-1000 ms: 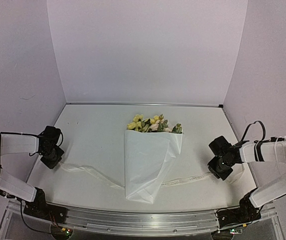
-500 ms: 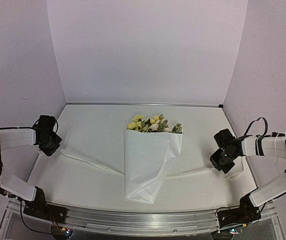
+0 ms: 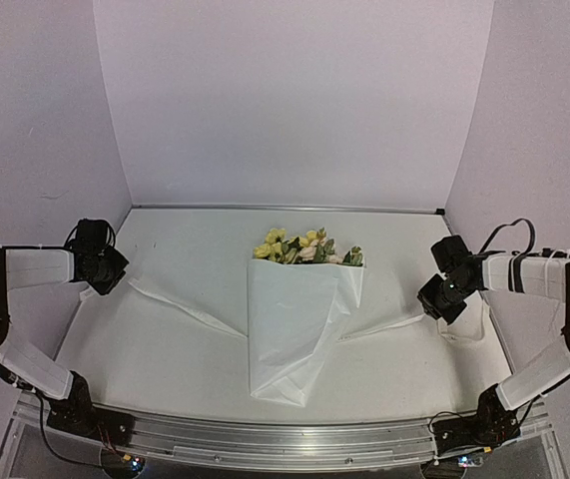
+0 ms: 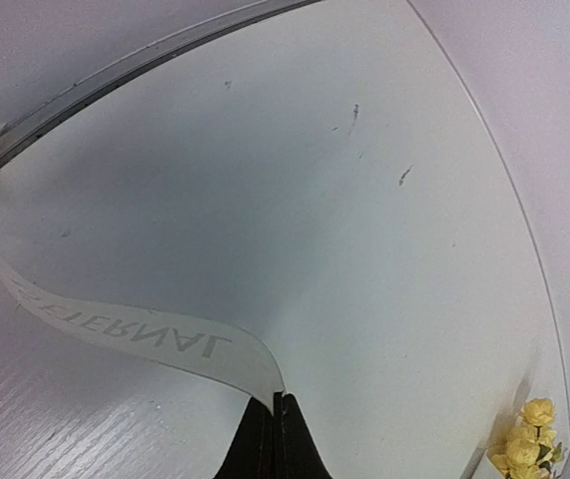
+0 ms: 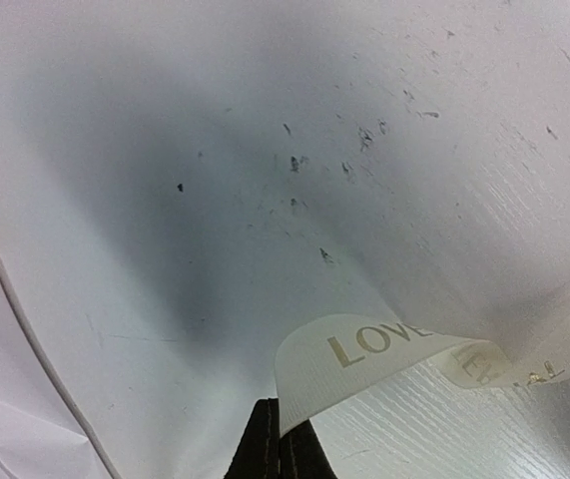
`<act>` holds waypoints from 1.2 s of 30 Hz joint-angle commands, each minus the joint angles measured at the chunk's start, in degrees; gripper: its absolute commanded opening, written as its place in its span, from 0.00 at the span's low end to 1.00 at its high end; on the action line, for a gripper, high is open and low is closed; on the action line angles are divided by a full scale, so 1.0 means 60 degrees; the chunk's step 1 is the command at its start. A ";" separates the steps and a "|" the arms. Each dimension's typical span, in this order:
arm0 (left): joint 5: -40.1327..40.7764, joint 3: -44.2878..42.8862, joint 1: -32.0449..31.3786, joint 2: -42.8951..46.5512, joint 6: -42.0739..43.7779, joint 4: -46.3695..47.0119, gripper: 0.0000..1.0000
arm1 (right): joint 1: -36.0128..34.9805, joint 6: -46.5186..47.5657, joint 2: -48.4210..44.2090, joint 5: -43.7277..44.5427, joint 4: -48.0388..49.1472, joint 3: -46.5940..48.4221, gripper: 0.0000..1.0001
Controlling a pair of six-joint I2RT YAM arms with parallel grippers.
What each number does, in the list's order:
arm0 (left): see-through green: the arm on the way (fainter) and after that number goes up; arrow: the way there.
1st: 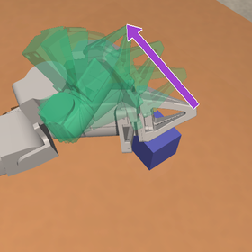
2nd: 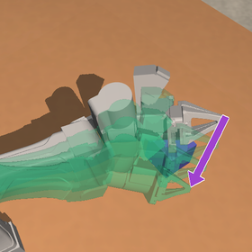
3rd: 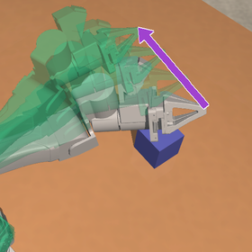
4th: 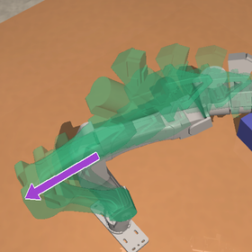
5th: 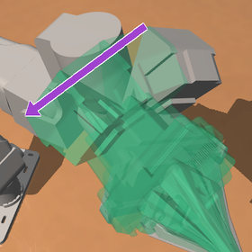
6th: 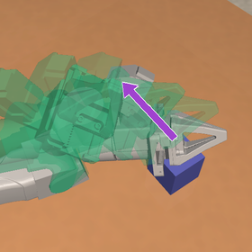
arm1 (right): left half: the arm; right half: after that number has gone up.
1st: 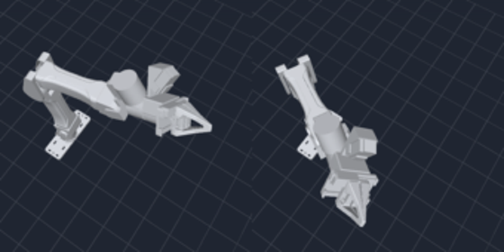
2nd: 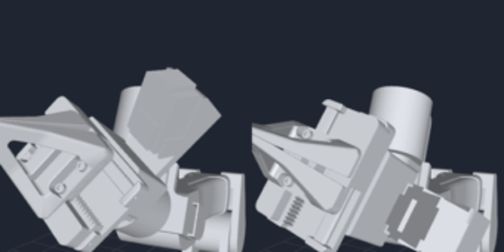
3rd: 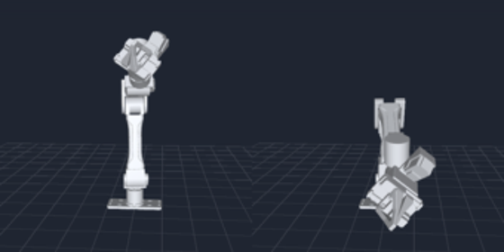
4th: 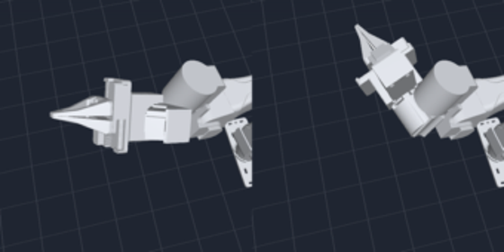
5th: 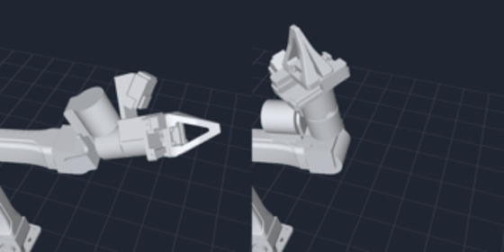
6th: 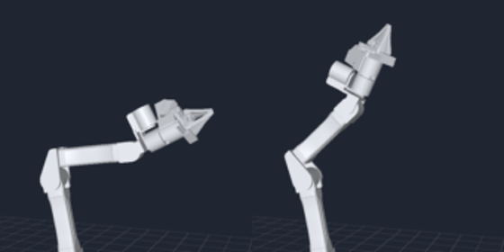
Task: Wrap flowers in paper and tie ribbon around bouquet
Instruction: Pick up the right side of the ribbon from the center of the board, then place the left side of the ribbon on the folded bouquet.
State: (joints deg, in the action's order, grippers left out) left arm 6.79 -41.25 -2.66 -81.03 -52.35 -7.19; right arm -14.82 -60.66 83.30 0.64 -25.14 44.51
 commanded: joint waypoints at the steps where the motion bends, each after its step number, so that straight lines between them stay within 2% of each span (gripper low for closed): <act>1: -0.0458 -0.0681 0.0043 0.0111 0.0479 0.1199 0.00 | 0.0073 0.0680 0.0069 -0.0296 -0.0248 0.0711 0.00; 6: -0.1717 -0.0871 -0.0348 0.0629 0.1500 0.2661 0.00 | 0.0068 0.0727 0.0101 -0.1144 -0.0293 0.0887 0.00; 11: -0.3402 -0.1997 -0.2663 0.0254 0.3765 0.3823 0.00 | -0.0007 0.0745 0.0198 -0.1818 -0.0219 0.0976 0.00; 13: -0.4370 -0.2595 -0.4069 -0.0257 0.4691 0.4002 0.00 | -0.0058 0.0738 0.0238 -0.1964 -0.0220 0.1003 0.00; 17: -0.5323 -0.4223 -0.6695 -0.1568 0.6921 0.2905 0.00 | -0.0093 0.0643 0.0342 -0.2189 -0.0220 0.0985 0.00; 19: -0.5502 -0.5031 -0.7809 -0.2511 0.8067 0.1762 0.00 | -0.0100 0.0622 0.0382 -0.2277 -0.0218 0.0975 0.00; 24: -0.4876 -0.6815 -0.9833 -0.4561 1.0126 -0.0546 0.00 | -0.0103 0.0740 0.0500 -0.2348 -0.0364 0.1112 0.00; 27: -0.4451 -0.7160 -1.0412 -0.5178 1.0723 -0.0734 0.00 | -0.0104 0.0924 0.0861 -0.2486 -0.0639 0.1582 0.00; 36: -0.4038 -0.8166 -1.1070 -0.6103 1.2298 -0.1245 0.00 | -0.0106 0.1188 0.2039 -0.2974 -0.1246 0.3118 0.00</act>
State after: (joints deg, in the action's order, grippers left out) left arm -19.21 -84.49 -68.11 -117.50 14.24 -13.81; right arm -15.18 -55.12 93.11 -15.94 -29.77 59.04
